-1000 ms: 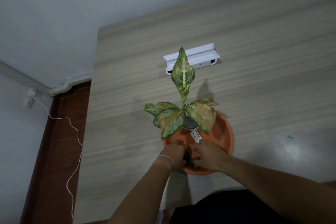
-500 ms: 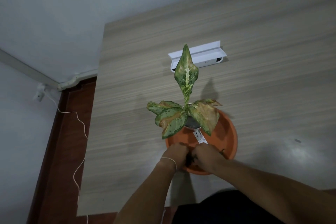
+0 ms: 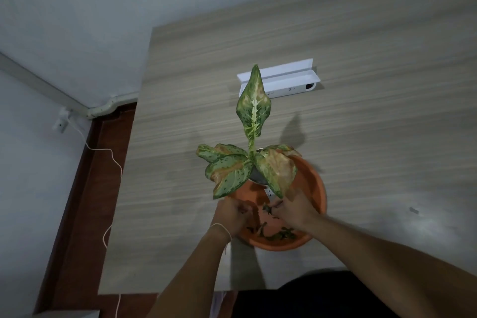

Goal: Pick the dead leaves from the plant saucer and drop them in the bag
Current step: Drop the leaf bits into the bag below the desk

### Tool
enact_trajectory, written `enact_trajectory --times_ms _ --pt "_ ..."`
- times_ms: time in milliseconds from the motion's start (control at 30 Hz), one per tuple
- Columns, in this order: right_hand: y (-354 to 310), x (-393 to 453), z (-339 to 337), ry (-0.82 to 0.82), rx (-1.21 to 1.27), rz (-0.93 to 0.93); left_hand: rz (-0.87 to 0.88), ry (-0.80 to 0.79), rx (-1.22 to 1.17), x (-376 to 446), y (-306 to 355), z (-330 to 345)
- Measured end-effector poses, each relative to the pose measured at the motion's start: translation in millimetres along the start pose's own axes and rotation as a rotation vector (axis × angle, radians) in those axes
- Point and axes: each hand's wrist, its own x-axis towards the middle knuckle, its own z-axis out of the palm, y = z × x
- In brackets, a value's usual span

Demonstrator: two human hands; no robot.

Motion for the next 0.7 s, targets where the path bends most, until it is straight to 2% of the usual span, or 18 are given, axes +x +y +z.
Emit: enact_trajectory --times_ms 100,233,367,600,700 --pt "-7 0 8 -0.05 -0.004 0.009 -0.064 0.067 -0.138 -9 -13 -4" --pt "-27 -2 27 -0.082 -0.102 -0.064 -0.085 0.121 -0.278 -25 -30 -18" --pt "-56 -6 55 -0.101 -0.088 -0.161 -0.121 0.224 -0.438 -47 -61 -40" --pt "-135 -18 148 -0.153 -0.021 -0.209 -0.229 0.436 -0.583 -119 -175 -85" --pt "-180 -26 202 -0.227 -0.093 -0.342 -0.318 0.563 -0.62 -170 -235 -104"
